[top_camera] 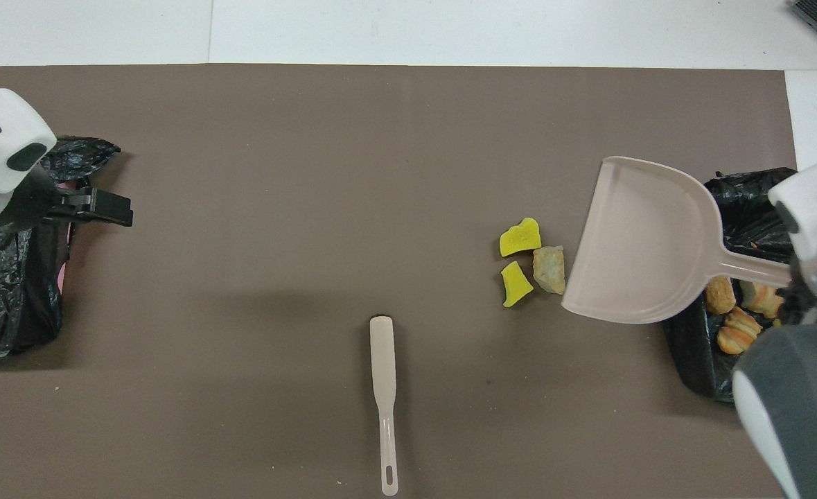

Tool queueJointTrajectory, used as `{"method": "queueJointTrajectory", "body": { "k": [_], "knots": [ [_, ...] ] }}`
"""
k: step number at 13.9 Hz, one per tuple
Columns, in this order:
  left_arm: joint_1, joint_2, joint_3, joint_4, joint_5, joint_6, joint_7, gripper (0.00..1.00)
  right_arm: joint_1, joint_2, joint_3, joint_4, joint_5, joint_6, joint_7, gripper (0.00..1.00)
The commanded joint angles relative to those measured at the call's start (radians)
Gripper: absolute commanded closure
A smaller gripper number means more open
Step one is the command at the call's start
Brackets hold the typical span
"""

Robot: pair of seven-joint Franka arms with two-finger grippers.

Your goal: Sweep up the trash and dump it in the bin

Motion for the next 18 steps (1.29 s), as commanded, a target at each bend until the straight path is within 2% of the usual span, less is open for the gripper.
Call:
{"method": "queueJointTrajectory", "body": {
  "k": [1,4,6,8,9,12,15,18],
  "knots": [
    [0.031,0.015,-0.011,0.055,0.015,-0.068,0.017,0.0,0.11,0.065,0.007,0.002,0.124,0.019,0.423,1.0],
    [0.033,0.03,-0.014,0.098,0.035,-0.131,0.009,0.0,0.228,0.182,0.007,0.014,0.233,0.121,0.802,1.0],
    [0.033,-0.013,-0.014,0.072,0.044,-0.139,0.006,0.0,0.297,0.265,0.007,0.026,0.296,0.236,1.033,1.0],
    [0.042,-0.074,-0.012,0.001,0.046,-0.111,0.009,0.0,0.36,0.349,0.007,0.075,0.341,0.298,1.237,1.0],
    [0.042,-0.076,-0.012,-0.002,0.046,-0.11,0.01,0.0,0.371,0.387,0.007,0.092,0.358,0.344,1.311,1.0],
    [0.044,-0.059,-0.012,0.036,0.046,-0.14,0.02,0.0,0.447,0.536,0.007,0.18,0.37,0.467,1.483,1.0],
    [0.042,-0.056,-0.012,0.046,0.047,-0.173,0.02,0.0,0.492,0.708,0.007,0.37,0.369,0.494,1.593,1.0],
    [0.041,-0.059,-0.012,0.039,0.047,-0.173,0.032,0.0,0.492,0.728,0.007,0.401,0.376,0.516,1.598,1.0]
  ]
}}
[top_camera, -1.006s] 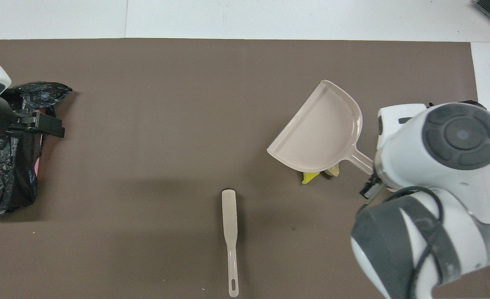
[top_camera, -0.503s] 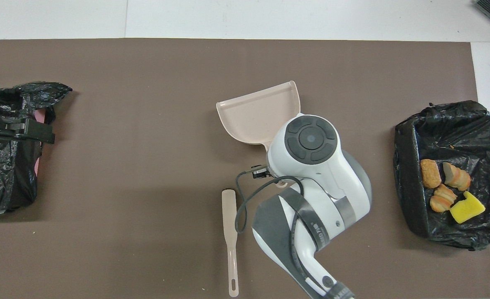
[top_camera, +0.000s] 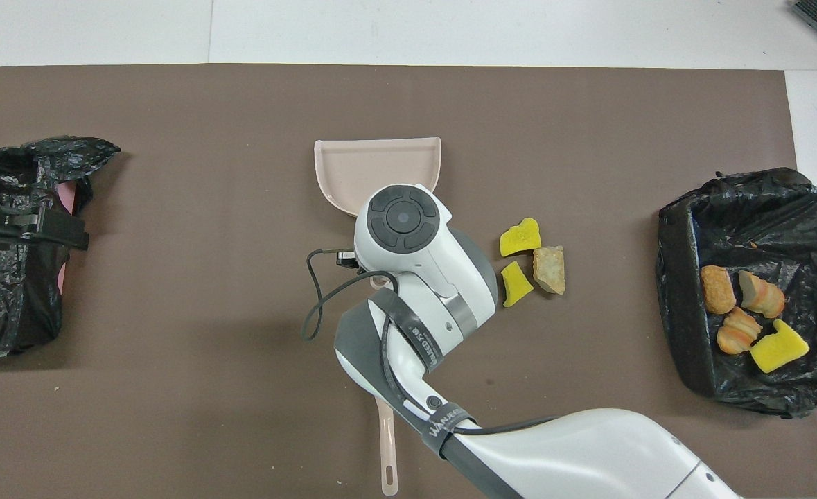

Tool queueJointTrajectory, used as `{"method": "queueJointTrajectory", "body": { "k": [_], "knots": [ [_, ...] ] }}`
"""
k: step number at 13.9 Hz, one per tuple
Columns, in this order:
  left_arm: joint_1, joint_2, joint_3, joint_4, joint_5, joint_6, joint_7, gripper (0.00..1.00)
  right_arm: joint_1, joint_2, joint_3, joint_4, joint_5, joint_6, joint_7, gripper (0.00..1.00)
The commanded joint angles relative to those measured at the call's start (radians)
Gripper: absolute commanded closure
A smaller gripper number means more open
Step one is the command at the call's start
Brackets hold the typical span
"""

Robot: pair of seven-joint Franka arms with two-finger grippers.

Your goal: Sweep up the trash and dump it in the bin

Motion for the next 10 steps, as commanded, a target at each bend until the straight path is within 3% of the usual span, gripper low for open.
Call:
{"method": "queueJointTrajectory", "body": {
  "k": [1,2,3,5,8,9,10],
  "knots": [
    [0.013,-0.013,-0.01,-0.008,0.016,-0.016,0.029,0.0,-0.004,0.02,-0.003,0.051,0.036,0.015,0.009,1.0],
    [0.013,-0.016,-0.011,-0.014,0.016,-0.015,0.03,0.0,-0.003,0.02,-0.003,0.048,0.056,0.035,0.011,1.0],
    [0.013,-0.017,-0.011,-0.017,0.014,-0.013,0.03,0.0,-0.003,0.02,-0.003,0.038,0.084,0.063,0.011,0.91],
    [0.01,-0.014,-0.011,-0.017,0.014,-0.009,0.029,0.0,-0.004,0.008,-0.003,-0.01,0.093,0.094,-0.009,0.6],
    [-0.007,-0.011,-0.013,-0.037,0.014,0.005,0.026,0.0,-0.004,-0.009,-0.003,-0.044,0.093,0.097,-0.031,0.58],
    [-0.014,-0.013,-0.014,-0.046,0.014,0.019,0.026,0.0,-0.001,-0.017,-0.001,-0.047,0.078,0.079,-0.032,0.51],
    [-0.023,-0.013,-0.014,-0.057,0.014,0.039,0.026,0.0,0.012,-0.028,-0.001,-0.05,0.073,0.06,-0.029,0.15]
  ]
}}
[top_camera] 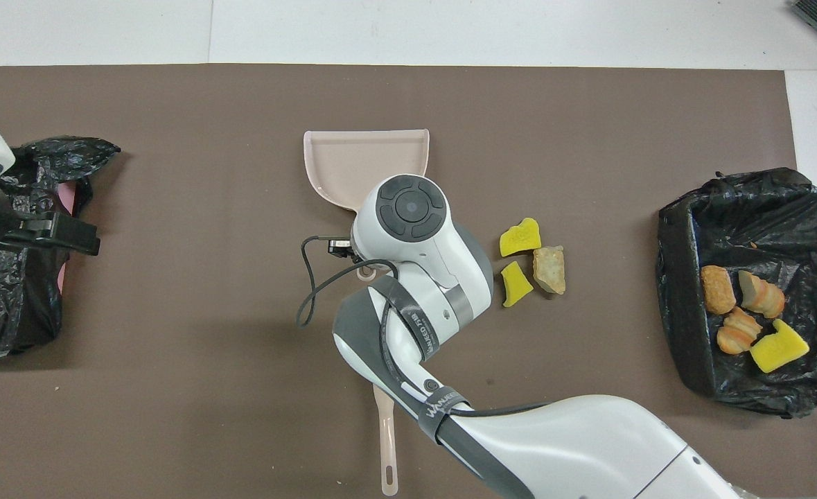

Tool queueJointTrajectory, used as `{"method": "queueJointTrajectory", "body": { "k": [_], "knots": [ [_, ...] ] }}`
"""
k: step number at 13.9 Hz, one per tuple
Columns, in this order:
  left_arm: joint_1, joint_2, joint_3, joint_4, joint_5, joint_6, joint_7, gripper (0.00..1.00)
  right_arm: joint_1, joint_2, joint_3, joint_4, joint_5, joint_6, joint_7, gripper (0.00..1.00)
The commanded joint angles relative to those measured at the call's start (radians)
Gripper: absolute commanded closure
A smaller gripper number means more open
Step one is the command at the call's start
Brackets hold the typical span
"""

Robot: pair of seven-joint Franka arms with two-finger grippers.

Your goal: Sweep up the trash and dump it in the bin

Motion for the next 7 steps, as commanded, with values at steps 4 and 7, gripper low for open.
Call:
{"method": "queueJointTrajectory", "body": {
  "k": [4,7],
  "knots": [
    [-0.082,-0.006,0.001,-0.101,0.011,0.13,-0.006,0.0,0.032,-0.25,0.004,-0.222,0.007,-0.065,-0.028,0.0],
    [-0.138,0.023,0.001,-0.138,0.008,0.207,-0.022,0.0,0.053,-0.491,0.007,-0.463,0.027,-0.077,-0.05,0.0]
  ]
}}
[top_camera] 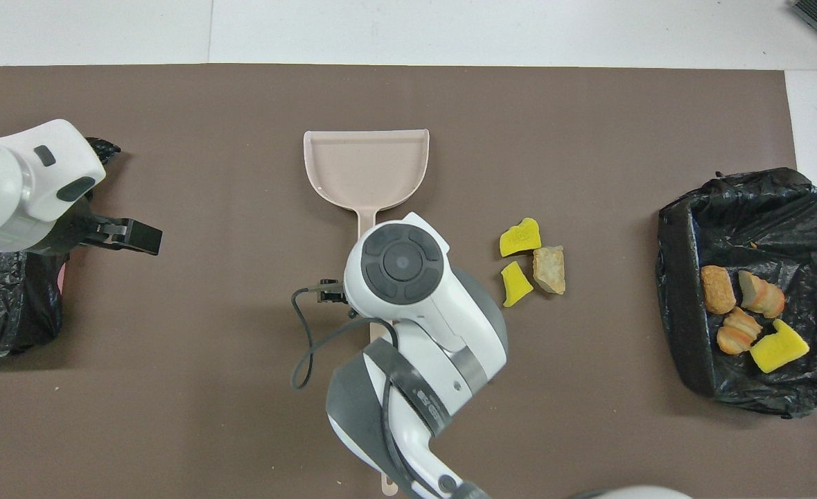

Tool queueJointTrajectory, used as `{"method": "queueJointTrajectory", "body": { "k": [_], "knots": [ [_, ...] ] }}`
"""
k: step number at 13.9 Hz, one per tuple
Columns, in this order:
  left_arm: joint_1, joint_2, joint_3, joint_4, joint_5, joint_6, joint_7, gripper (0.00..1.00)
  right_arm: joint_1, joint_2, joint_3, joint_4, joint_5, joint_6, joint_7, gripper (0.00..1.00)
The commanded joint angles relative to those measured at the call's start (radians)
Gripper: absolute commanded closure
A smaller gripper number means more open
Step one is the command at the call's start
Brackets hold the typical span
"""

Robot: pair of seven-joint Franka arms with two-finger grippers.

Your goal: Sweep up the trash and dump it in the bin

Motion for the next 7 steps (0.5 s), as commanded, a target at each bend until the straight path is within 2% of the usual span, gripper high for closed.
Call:
{"method": "queueJointTrajectory", "body": {
  "k": [1,4,5,7],
  "knots": [
    [-0.064,0.029,0.012,-0.033,0.008,0.073,-0.017,0.0,0.047,-0.258,0.002,-0.287,0.03,-0.005,-0.022,0.0],
    [-0.136,0.069,0.012,-0.033,0.008,0.13,-0.084,0.0,0.107,-0.346,0.004,-0.395,0.068,-0.068,-0.034,0.0],
    [-0.162,0.084,0.012,-0.033,0.008,0.152,-0.11,0.0,0.124,-0.369,0.004,-0.427,0.134,-0.062,-0.039,0.0],
    [-0.215,0.127,0.012,-0.032,0.008,0.201,-0.169,0.0,0.185,-0.371,0.004,-0.494,0.174,0.006,-0.022,0.0]
  ]
}}
